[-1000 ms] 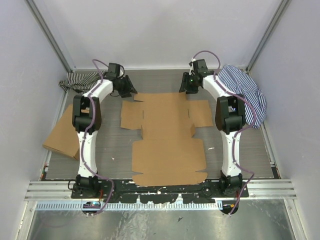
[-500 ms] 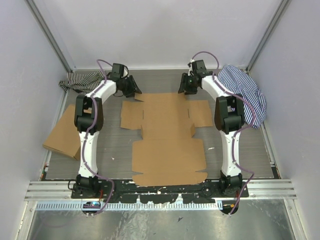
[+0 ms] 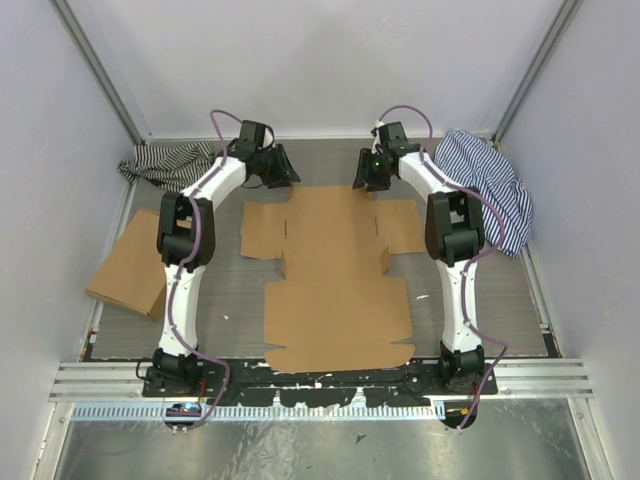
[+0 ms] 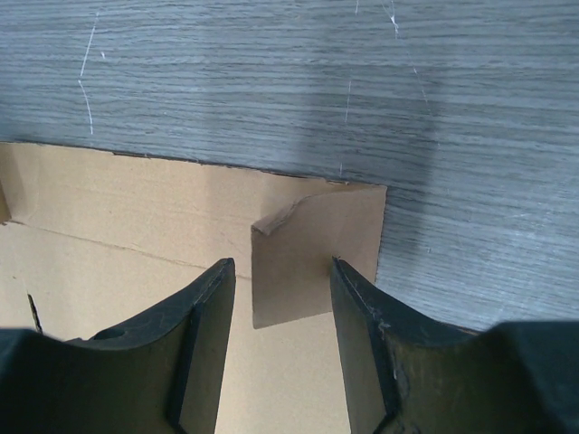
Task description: Fold the paper box
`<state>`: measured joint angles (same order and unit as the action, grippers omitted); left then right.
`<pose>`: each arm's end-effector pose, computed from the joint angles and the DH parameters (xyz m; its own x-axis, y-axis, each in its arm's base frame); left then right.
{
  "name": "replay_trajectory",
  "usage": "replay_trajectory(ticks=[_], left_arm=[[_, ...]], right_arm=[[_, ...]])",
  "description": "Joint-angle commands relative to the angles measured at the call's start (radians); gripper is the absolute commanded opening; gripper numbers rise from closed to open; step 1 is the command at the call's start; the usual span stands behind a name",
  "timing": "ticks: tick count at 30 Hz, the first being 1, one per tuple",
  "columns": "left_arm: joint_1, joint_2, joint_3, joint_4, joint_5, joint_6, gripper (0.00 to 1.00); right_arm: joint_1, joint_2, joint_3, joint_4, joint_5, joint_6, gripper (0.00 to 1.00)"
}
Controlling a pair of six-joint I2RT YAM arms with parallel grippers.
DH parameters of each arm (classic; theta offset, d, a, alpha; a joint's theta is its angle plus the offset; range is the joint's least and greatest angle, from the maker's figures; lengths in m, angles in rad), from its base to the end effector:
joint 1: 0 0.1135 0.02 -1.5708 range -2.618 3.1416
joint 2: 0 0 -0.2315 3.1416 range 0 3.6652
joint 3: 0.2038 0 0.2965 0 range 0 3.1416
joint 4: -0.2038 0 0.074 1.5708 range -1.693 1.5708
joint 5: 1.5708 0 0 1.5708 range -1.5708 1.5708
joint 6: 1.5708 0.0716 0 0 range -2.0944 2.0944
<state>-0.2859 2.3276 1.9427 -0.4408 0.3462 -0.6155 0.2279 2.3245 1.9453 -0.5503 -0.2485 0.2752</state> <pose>0.5366 -0.1831 0.1245 -0.8564 -0.3143 -0.4096 -0.0103 0.8036 -0.5951 0.5378 0.1428 0.1157 -0.8497 0.0733 -0.5222 -0.1366 0.9259 0.3522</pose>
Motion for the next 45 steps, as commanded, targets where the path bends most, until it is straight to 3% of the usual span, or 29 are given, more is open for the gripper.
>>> replay_trajectory(ticks=[1, 17, 28, 35, 45], left_arm=[[-0.014, -0.014, 0.044, -0.007, 0.016, -0.008, 0.45], [-0.025, 0.113, 0.112, -0.035, 0.013, -0.023, 0.43], [-0.026, 0.191, 0.194, -0.231, -0.12, 0.006, 0.39], [-0.026, 0.141, 0.182, -0.253, -0.149, 0.014, 0.45], [-0.008, 0.01, 0.202, -0.315, -0.252, 0.072, 0.53]], right_arm=[[0.008, 0.019, 0.05, 0.018, -0.015, 0.004, 0.52], [0.012, 0.062, 0.061, 0.013, -0.015, 0.015, 0.52], [0.015, 0.075, 0.071, -0.006, 0.004, 0.022, 0.52], [0.016, 0.039, 0.074, -0.009, 0.024, 0.021, 0.55], [0.016, -0.031, 0.154, -0.093, 0.19, -0.028, 0.62]])
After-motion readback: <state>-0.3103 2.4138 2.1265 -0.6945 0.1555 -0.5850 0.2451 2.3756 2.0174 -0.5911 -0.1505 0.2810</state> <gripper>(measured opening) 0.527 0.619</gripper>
